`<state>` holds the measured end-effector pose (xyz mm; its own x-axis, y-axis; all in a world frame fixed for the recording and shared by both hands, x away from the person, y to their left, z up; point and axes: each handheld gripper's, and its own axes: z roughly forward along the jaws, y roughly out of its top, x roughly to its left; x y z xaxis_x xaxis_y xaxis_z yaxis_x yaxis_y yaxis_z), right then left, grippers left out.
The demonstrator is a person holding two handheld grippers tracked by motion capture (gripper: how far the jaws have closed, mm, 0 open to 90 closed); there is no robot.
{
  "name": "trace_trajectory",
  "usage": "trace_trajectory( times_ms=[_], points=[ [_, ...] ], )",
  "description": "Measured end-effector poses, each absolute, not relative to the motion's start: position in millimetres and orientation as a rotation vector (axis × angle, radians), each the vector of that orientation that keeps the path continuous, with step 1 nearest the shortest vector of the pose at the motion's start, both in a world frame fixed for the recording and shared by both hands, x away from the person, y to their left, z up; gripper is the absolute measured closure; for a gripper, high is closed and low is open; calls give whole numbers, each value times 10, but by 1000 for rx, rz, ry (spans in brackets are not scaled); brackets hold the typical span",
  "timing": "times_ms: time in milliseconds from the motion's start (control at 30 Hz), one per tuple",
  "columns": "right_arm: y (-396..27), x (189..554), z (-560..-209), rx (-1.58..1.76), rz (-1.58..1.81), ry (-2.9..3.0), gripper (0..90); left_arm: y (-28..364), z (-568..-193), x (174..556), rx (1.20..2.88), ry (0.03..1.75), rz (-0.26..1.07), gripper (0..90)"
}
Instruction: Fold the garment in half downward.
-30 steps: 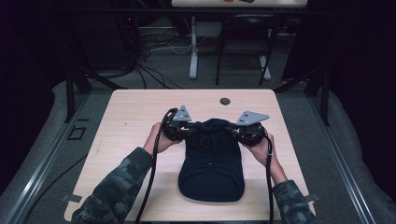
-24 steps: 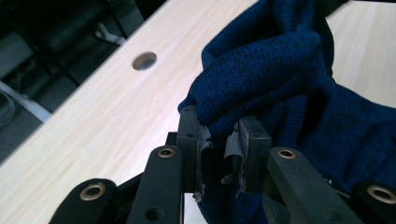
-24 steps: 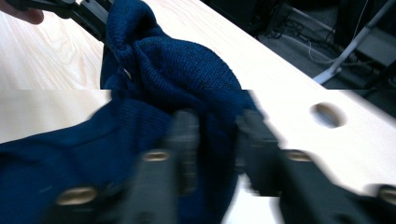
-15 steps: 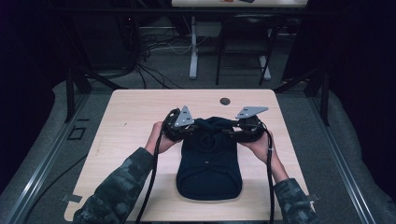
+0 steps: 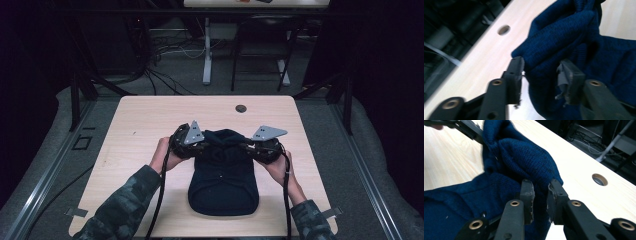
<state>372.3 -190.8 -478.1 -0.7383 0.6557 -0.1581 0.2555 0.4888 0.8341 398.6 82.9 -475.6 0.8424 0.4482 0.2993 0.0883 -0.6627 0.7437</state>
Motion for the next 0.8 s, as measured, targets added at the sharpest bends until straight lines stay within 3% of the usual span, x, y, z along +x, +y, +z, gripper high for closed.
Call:
trace_trajectory(
  times_ms=[233, 300, 367, 633, 800],
  points=[
    [-1944, 3649, -4862, 730, 1171, 2278, 741, 841, -4835, 4018, 2250, 438, 505, 479],
    [-1969, 3642, -4881, 735, 1174, 2291, 738, 826, -4858, 4035, 2266, 460, 498, 410],
    [-1996, 3638, -4902, 749, 1182, 2305, 735, 826, -4879, 4048, 2261, 459, 472, 397],
    [-2036, 3554, -4916, 732, 1165, 2335, 711, 822, -4866, 3953, 2244, 391, 436, 636],
    [-2043, 3499, -4927, 746, 1153, 2366, 698, 827, -4906, 3863, 2248, 359, 430, 698]
  ],
)
